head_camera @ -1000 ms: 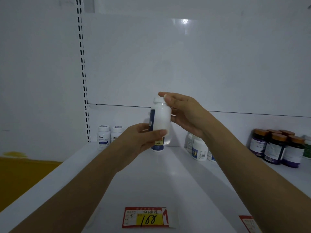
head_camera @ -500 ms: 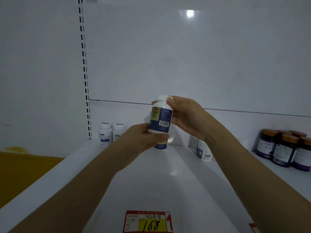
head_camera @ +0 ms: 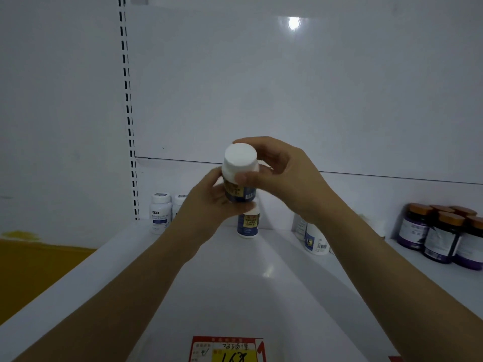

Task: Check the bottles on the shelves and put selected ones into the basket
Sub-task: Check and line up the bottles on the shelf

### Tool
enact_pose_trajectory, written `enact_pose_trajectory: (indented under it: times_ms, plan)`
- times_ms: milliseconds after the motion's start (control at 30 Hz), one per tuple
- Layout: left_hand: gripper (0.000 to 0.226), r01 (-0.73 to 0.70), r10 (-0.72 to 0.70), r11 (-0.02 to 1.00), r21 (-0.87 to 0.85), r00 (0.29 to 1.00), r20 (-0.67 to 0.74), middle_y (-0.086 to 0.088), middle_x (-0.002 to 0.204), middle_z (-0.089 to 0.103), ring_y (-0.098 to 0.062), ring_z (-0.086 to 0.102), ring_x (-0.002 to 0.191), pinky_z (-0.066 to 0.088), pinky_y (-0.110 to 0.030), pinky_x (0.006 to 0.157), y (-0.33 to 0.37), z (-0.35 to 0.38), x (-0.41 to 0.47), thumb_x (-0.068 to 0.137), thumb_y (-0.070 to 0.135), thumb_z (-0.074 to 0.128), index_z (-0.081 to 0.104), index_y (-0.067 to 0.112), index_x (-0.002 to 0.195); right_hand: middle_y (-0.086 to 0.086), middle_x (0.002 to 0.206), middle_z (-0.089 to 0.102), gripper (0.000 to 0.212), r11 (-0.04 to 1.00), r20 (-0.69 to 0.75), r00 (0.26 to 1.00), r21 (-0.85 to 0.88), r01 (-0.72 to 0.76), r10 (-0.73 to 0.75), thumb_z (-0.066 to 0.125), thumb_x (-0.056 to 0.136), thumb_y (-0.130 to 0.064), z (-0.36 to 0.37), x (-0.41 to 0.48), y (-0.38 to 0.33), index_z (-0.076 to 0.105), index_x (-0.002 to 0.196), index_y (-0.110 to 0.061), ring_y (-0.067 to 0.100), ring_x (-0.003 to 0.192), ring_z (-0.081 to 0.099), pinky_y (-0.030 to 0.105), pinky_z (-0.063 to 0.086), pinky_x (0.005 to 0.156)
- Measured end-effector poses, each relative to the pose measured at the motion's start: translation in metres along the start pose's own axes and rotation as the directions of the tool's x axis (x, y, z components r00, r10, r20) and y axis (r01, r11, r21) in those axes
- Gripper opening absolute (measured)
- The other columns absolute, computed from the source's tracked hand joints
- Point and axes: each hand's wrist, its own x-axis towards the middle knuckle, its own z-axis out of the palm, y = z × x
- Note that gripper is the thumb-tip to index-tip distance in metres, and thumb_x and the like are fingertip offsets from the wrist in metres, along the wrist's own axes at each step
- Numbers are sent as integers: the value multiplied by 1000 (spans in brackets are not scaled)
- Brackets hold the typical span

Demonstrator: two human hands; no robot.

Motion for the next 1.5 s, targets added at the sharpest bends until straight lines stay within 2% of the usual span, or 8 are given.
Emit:
enact_pose_trajectory:
  times_ms: [100, 267, 533, 700, 867, 1067, 1267, 1500]
  plan:
    - [52, -210, 227, 969, 132, 965, -133, 13, 101, 62, 9, 62, 90, 50, -8, 77, 5, 0, 7, 69, -6, 75, 54, 12, 113, -7, 122, 62, 49, 958, -16, 973, -175, 225, -232, 78, 75, -13, 8, -7, -3, 59, 119, -21, 9, 116, 57, 29, 48, 100]
    - [62, -377, 425, 876, 301, 898, -114, 6, 111, 61, -19, 60, 106, 52, -27, 91, 11, -6, 10, 63, 1, 80, 57, 11, 120, -2, 126, 60, 51, 914, -93, 929, -238, 329, -358, 74, 77, -11, 9, -14, 3, 56, 124, -17, 12, 120, 55, 35, 47, 101]
    - [37, 66, -67, 998, 11, 988, 138, 7, 95, 74, -8, 70, 90, 54, -18, 78, 42, -10, 4, 70, 31, 73, 67, 21, 105, 11, 111, 70, 33, 959, -20, 985, 234, -160, 170, 65, 87, -19, -18, 15, -16, 63, 118, -6, 20, 102, 67, 29, 55, 90]
    - [49, 483, -463, 874, -51, 860, 214, -7, 92, 75, -20, 73, 81, 58, -27, 65, 48, -3, 2, 69, 54, 69, 67, 18, 103, 11, 93, 68, 36, 719, 158, 778, 305, -625, 608, 68, 84, -37, -19, 26, 1, 65, 102, -5, 17, 74, 68, 23, 58, 62]
    - [64, 639, -618, 768, -34, 755, 220, -12, 91, 74, -23, 73, 81, 58, -32, 73, 44, -1, -3, 68, 58, 69, 66, 5, 103, 16, 91, 67, 44, 560, 209, 637, 329, -761, 742, 70, 82, -36, -17, 15, 20, 62, 103, 2, 19, 65, 70, 26, 58, 57]
    - [60, 482, -467, 876, -37, 864, 191, -4, 96, 74, -16, 72, 88, 58, -22, 69, 41, 4, -5, 59, 38, 75, 65, 11, 111, 12, 98, 66, 28, 689, 234, 826, 461, -559, 513, 60, 90, -19, -23, 15, 11, 61, 112, -1, 17, 81, 66, 24, 59, 70]
    - [50, 199, -207, 961, 191, 978, 22, 3, 108, 69, -14, 65, 98, 49, -30, 90, 40, 12, -9, 69, 18, 80, 62, 17, 116, 12, 114, 63, 36, 799, 234, 941, 502, -331, 243, 49, 94, -9, -32, 10, 9, 51, 128, 3, 22, 105, 61, 32, 52, 95]
    - [44, 101, -92, 953, 286, 995, -44, 0, 101, 71, -12, 67, 89, 52, -29, 86, 15, 10, -11, 64, 19, 84, 62, 16, 103, -6, 111, 69, 39, 954, 115, 951, -116, -275, 288, 67, 85, -35, -26, 17, 11, 63, 120, -19, 6, 99, 66, 26, 51, 92]
